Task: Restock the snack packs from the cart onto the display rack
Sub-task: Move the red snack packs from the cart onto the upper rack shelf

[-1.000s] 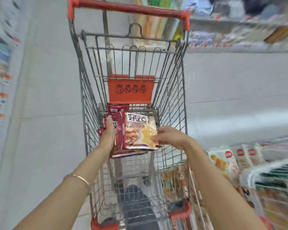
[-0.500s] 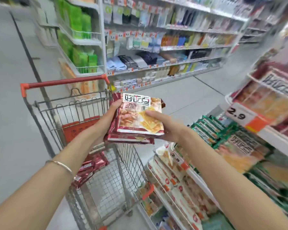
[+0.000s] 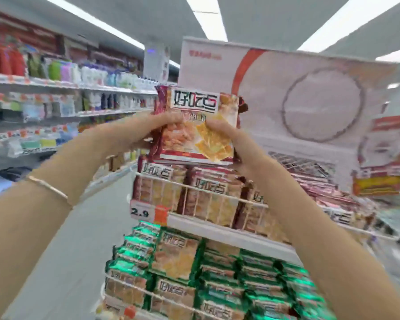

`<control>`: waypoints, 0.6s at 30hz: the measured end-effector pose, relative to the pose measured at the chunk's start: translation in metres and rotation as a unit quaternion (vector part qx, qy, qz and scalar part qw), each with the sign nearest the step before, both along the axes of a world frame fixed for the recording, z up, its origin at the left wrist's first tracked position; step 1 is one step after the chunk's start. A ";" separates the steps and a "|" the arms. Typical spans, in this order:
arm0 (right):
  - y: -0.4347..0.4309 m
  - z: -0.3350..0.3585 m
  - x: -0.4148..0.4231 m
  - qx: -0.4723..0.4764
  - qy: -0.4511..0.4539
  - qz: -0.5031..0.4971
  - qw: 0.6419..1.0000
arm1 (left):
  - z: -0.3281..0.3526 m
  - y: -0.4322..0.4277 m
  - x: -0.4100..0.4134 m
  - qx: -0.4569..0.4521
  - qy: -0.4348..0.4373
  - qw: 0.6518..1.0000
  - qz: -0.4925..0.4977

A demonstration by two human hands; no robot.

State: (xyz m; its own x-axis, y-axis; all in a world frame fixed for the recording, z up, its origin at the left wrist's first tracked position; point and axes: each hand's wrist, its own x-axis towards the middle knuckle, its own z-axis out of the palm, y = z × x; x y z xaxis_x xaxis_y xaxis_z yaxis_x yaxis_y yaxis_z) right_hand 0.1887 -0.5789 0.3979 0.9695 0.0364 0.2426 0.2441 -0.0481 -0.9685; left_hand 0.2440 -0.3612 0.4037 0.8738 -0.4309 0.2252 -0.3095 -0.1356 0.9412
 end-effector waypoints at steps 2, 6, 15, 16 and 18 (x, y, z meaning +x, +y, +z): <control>-0.039 0.010 0.004 -0.025 -0.044 -0.038 0.998 | 0.016 -0.048 0.016 -0.018 -0.042 0.999 0.003; -0.092 0.024 0.028 -0.074 -0.122 -0.050 0.989 | 0.023 -0.115 0.055 -0.094 -0.045 0.994 0.009; -0.146 -0.023 0.130 -0.149 0.104 -0.054 0.982 | -0.039 -0.160 0.145 0.006 0.034 0.999 -0.001; -0.153 -0.028 0.138 -0.142 0.110 -0.063 0.982 | -0.044 -0.162 0.150 0.011 0.029 0.999 0.005; -0.157 -0.033 0.143 -0.119 0.098 -0.068 0.986 | -0.048 -0.164 0.154 0.027 0.035 0.999 -0.004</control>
State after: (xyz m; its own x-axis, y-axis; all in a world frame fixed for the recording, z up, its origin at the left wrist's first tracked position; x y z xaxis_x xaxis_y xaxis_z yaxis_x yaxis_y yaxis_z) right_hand 0.3320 -0.7360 0.3645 0.9967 -0.0644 0.0498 0.0284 -0.2992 -0.9538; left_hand 0.3975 -0.5252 0.3558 0.8835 -0.4471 0.1395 -0.2435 -0.1842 0.9522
